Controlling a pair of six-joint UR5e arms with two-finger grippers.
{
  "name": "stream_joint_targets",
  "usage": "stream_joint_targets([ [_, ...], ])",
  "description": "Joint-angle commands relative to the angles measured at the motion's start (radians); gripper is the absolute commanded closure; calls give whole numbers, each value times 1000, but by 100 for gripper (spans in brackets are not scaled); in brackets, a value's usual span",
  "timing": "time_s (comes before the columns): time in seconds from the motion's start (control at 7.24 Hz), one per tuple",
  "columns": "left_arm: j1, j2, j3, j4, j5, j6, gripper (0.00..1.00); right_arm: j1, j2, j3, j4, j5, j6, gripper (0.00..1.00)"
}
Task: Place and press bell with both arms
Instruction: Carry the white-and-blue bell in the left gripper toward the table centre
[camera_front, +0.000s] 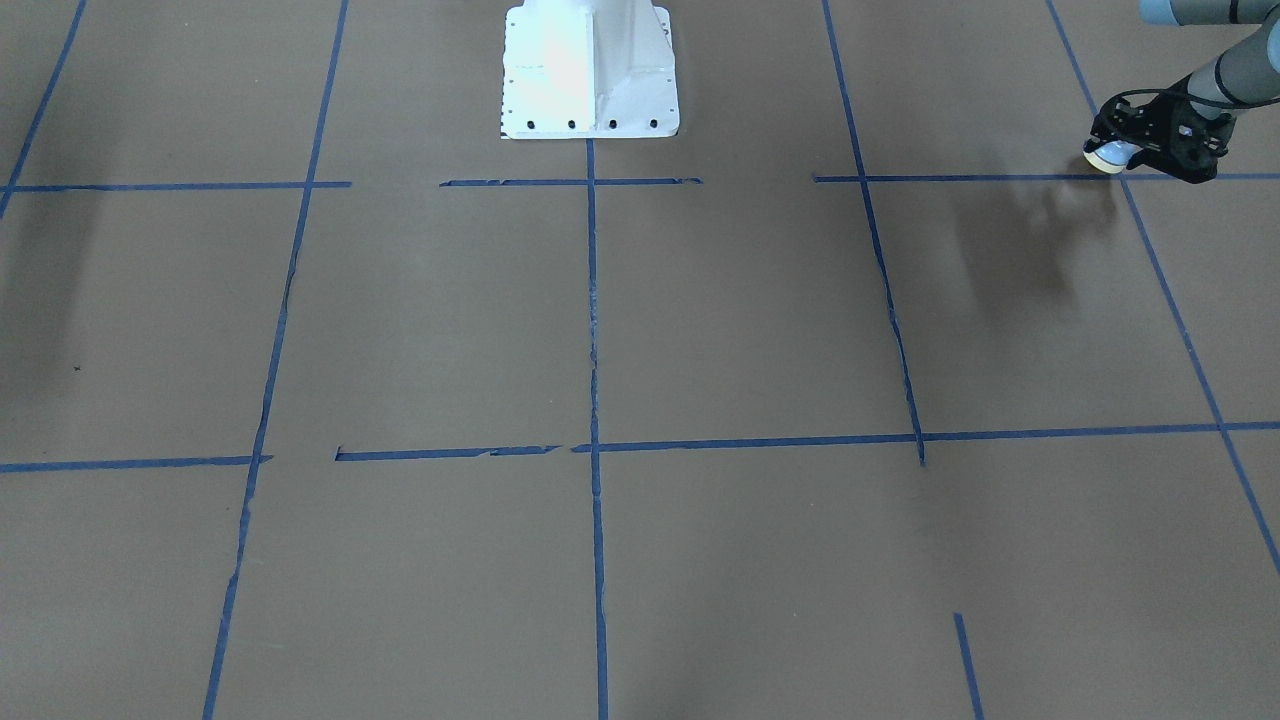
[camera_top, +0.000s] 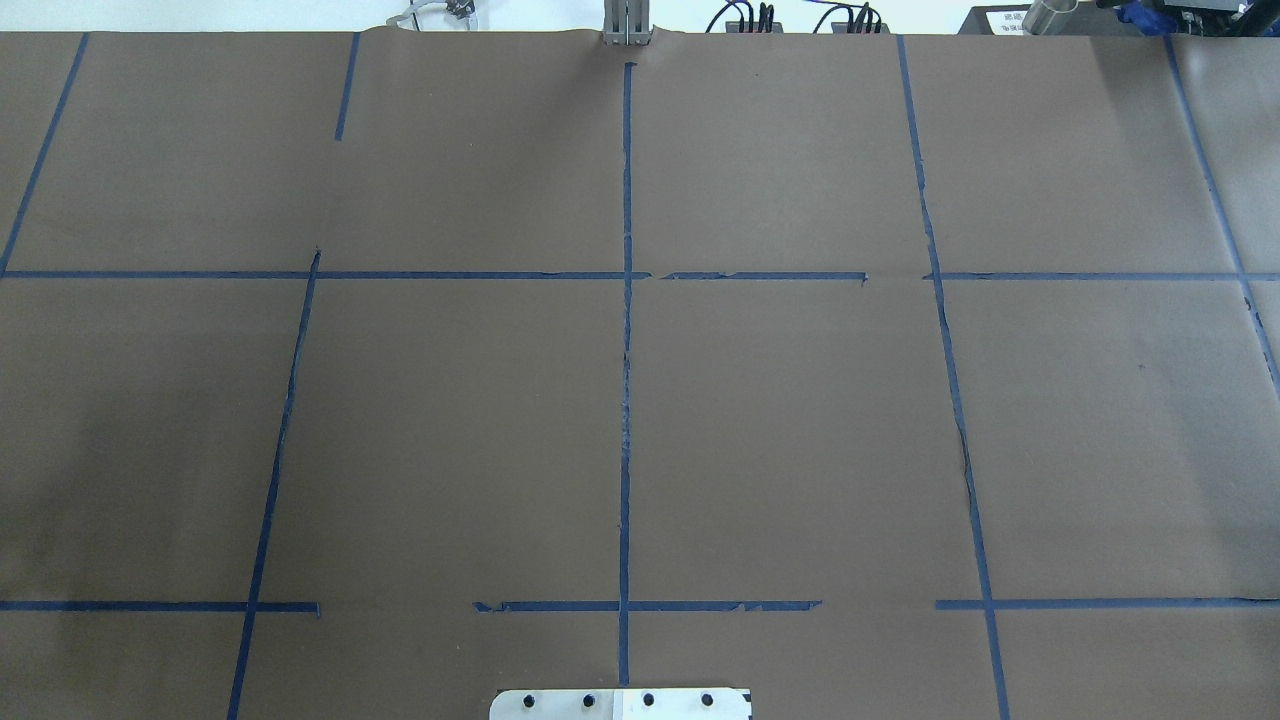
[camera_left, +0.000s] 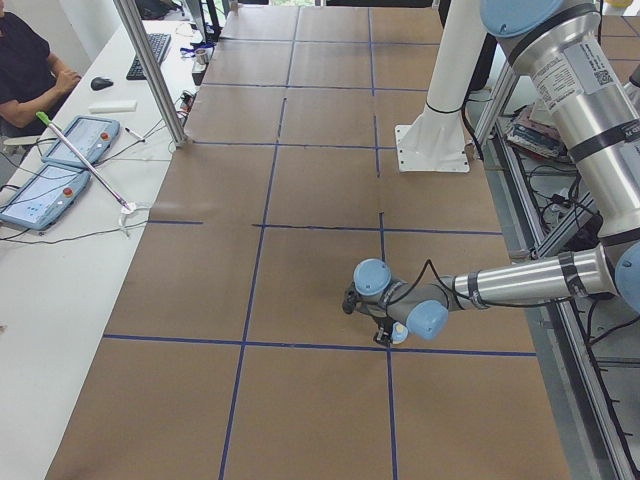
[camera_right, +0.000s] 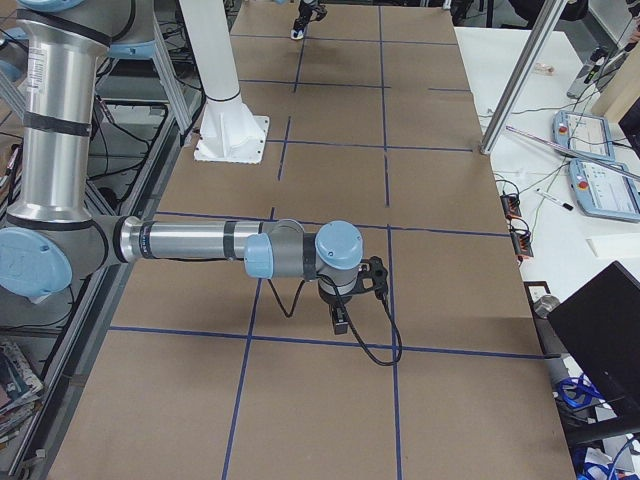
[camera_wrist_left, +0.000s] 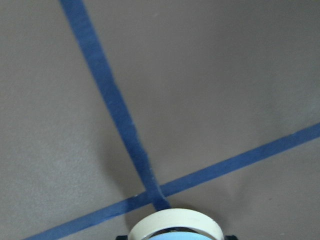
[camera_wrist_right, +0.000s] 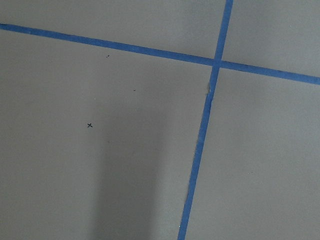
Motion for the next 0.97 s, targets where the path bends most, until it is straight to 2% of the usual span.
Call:
stream_joint_targets([
  [0.0,1,-102,-152,1,-1,-214,91,-3,0,-1,0,0,3,0],
  [0.14,9,-246,-146,19,1,-356,91,-7,0,-6,5,0,2,0],
  [0.28,36,-425,-135,112,2,-459,91,-9,0,-6,5,0,2,0],
  [0.55,131,-782,-100,523,20,-488,91,-12,0,-15,5,-2,2,0],
  [0.69,139,-1001,-15,718,96,-488,91,-13,0,-16,5,-2,2,0],
  [0.83,171,-1105,80,740,118,-497,91,-15,0,-23,5,-2,2,0],
])
